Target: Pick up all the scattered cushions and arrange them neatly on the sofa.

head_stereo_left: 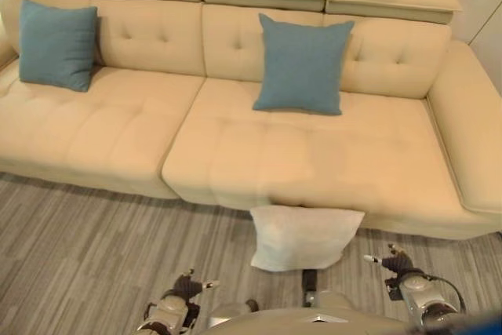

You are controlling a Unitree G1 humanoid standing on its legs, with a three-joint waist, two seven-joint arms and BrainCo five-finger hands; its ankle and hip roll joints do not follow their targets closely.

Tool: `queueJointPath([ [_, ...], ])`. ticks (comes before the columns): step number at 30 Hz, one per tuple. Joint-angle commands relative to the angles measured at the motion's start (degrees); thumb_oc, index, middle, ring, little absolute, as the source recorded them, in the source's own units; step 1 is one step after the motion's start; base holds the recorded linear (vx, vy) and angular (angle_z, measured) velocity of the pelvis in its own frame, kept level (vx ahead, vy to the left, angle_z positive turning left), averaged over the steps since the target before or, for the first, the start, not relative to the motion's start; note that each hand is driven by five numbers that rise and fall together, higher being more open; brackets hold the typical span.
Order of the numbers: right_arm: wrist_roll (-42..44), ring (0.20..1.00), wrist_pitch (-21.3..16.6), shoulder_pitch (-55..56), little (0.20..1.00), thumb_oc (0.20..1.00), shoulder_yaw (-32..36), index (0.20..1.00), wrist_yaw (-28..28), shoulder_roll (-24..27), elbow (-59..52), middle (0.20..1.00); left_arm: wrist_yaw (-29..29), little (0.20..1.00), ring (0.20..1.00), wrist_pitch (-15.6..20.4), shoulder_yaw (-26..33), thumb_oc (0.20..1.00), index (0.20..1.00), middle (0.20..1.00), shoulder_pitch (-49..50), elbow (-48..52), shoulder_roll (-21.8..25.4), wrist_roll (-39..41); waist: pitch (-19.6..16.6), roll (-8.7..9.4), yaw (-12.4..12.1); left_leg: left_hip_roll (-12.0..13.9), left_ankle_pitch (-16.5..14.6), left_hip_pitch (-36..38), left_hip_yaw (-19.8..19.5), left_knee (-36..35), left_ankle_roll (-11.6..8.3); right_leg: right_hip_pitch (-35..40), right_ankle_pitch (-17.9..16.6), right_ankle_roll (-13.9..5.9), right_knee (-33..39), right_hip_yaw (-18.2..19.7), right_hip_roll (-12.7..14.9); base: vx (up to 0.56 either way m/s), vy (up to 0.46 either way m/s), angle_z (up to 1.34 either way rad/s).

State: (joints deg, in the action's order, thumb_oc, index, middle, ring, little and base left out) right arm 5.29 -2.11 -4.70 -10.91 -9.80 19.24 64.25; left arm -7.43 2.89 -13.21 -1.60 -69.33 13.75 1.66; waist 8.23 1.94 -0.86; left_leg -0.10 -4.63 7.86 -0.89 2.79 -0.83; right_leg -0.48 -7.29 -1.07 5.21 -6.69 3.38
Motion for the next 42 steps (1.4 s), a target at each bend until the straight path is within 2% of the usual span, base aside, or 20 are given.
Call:
queueJointPath([
  [1,-0.1,1.0,-1.8,0.1,1.0,1.0,-0.3,1.0,-0.6,3.2,-1.1,1.0,-0.4,1.0,1.0,0.5,0.2,1.0,1.0,1.0,-2.2,-0.8,1.3,0.1,1.0,1.25,0.8,0.6,-0.4,-6.0,-1.3,3.2,-2.41,1.1,11.1,-3.64,-8.6,0.4,1.1,-0.03,-0.207,0.26],
  [3,0.0,1.0,-1.8,0.3,1.0,1.0,-0.4,1.0,-0.5,3.2,-1.1,1.0,-0.3,1.0,1.0,0.5,0.1,1.0,1.0,1.0,-2.4,-0.7,1.2,0.1,1.1,1.37,0.9,0.7,-0.2,-6.8,-1.7,4.1,-2.83,1.5,11.2,-3.26,-7.9,-0.3,1.0,-0.04,-0.122,0.3],
  [5,0.3,1.0,-1.9,0.3,1.0,1.0,-0.3,1.0,-0.7,3.3,-1.3,1.0,-0.4,1.0,1.0,0.4,-0.2,1.0,1.0,1.0,-2.9,-0.5,1.0,0.4,2.0,1.86,0.9,0.8,0.5,-9.5,-1.7,8.0,-3.59,2.2,11.3,-2.71,-6.8,-0.8,0.9,-0.07,-0.081,0.53],
  [7,0.9,1.0,-1.9,0.3,1.0,1.0,0.1,1.0,-0.7,3.3,-0.9,1.0,-0.5,1.0,1.0,0.3,-0.3,1.0,1.0,1.0,-3.2,-0.6,0.7,0.6,2.5,2.23,1.1,1.1,0.8,-11.6,0.3,10.4,-3.65,3.1,11.3,-2.51,-5.7,-2.2,1.4,-0.07,-0.018,0.5],
  [8,0.5,1.0,-1.3,0.6,1.0,1.0,-0.1,1.0,-1.0,3.5,0.0,1.0,-0.4,1.0,1.0,-0.1,-1.0,1.0,1.0,1.0,-3.4,-0.7,0.5,0.0,2.6,2.02,1.1,1.5,1.8,-13.1,3.6,8.3,-3.21,3.6,11.4,-2.64,-5.2,-3.6,1.6,-0.04,0.048,0.5],
  [11,0.5,1.0,-1.3,0.3,1.0,1.0,-0.1,1.0,-0.6,3.1,-0.1,1.0,-0.3,1.0,1.0,0.0,-0.9,1.0,1.0,1.0,-2.7,-1.1,0.2,0.1,2.0,1.41,1.4,1.7,1.1,-11.6,3.8,5.1,-2.42,2.9,11.3,-3.25,-6.0,-2.8,1.3,0.02,0.077,0.42],
  [18,-0.6,1.0,-0.8,0.4,1.0,1.0,-0.4,1.0,-0.6,1.9,-1.2,1.0,-0.4,1.0,1.0,-0.2,1.0,1.0,1.0,1.0,-1.5,-2.1,1.1,-0.2,1.1,1.96,0.6,0.1,-0.1,-9.3,4.9,2.4,-0.59,1.9,10.1,-5.06,-7.0,-0.8,2.8,0.06,0.126,-0.29],
  [20,-1.1,1.0,-0.6,-0.4,1.0,1.0,-0.9,1.0,-0.6,1.7,-1.5,1.0,-0.6,1.0,1.0,-0.2,1.8,1.0,1.0,1.0,-1.5,-1.9,2.1,0.1,1.9,1.72,0.3,0.0,-0.5,-8.8,5.8,2.2,0.23,-0.7,9.7,-6.43,-10.8,-0.2,3.5,-0.01,0.113,-0.32],
  [21,-1.1,1.0,-0.6,-0.4,1.0,1.0,-0.9,1.0,-0.6,1.7,-1.5,1.0,-0.6,1.0,1.0,-0.2,1.8,1.0,1.0,1.0,-1.5,-1.9,2.1,0.1,1.9,1.73,0.2,0.0,-0.5,-8.9,5.9,2.2,0.24,-0.8,9.7,-6.44,-10.9,-0.1,3.5,-0.02,0.078,-0.22],
  [22,-0.9,1.0,-0.7,-0.9,1.0,1.0,-1.1,1.0,-0.6,1.5,-1.6,1.0,-0.8,1.0,1.0,0.0,2.1,1.0,1.0,1.0,-1.8,-1.7,2.9,0.2,2.4,1.59,0.3,0.1,-0.5,-9.0,5.8,2.2,0.59,-2.5,9.5,-7.23,-12.9,1.0,3.6,-0.01,0.017,-0.31],
  [25,-0.7,1.0,-0.7,-1.2,1.0,1.0,-1.1,1.0,-0.4,1.6,-2.2,1.0,-0.8,1.0,1.0,0.1,2.2,1.0,1.0,1.0,-2.0,-1.4,3.5,0.0,2.5,1.54,0.5,-0.2,-0.8,-8.9,5.6,2.2,0.78,-3.2,9.3,-7.51,-13.1,3.0,3.6,0.02,0.008,-0.17],
  [32,-0.8,1.0,-1.0,-1.3,1.0,1.0,-1.4,1.0,-0.6,2.5,-3.6,1.0,-1.3,1.0,1.0,0.6,2.3,1.0,1.0,1.0,-2.4,-0.6,3.9,0.6,2.5,1.76,0.3,0.1,-1.1,-9.4,5.1,2.9,-0.07,-1.7,9.1,-6.59,-8.7,2.2,4.6,0.04,-0.081,0.05],
  [42,-0.4,1.0,-1.5,-1.3,1.0,1.0,-1.6,1.0,-1.0,3.6,-6.1,1.0,-1.7,1.0,1.0,0.7,1.1,1.0,1.0,1.0,-3.7,1.6,3.2,1.8,3.7,0.84,1.3,0.9,-0.4,-10.8,3.9,3.0,-0.89,-2.9,10.3,-5.36,-9.7,0.8,3.7,0.01,-0.059,0.08],
])
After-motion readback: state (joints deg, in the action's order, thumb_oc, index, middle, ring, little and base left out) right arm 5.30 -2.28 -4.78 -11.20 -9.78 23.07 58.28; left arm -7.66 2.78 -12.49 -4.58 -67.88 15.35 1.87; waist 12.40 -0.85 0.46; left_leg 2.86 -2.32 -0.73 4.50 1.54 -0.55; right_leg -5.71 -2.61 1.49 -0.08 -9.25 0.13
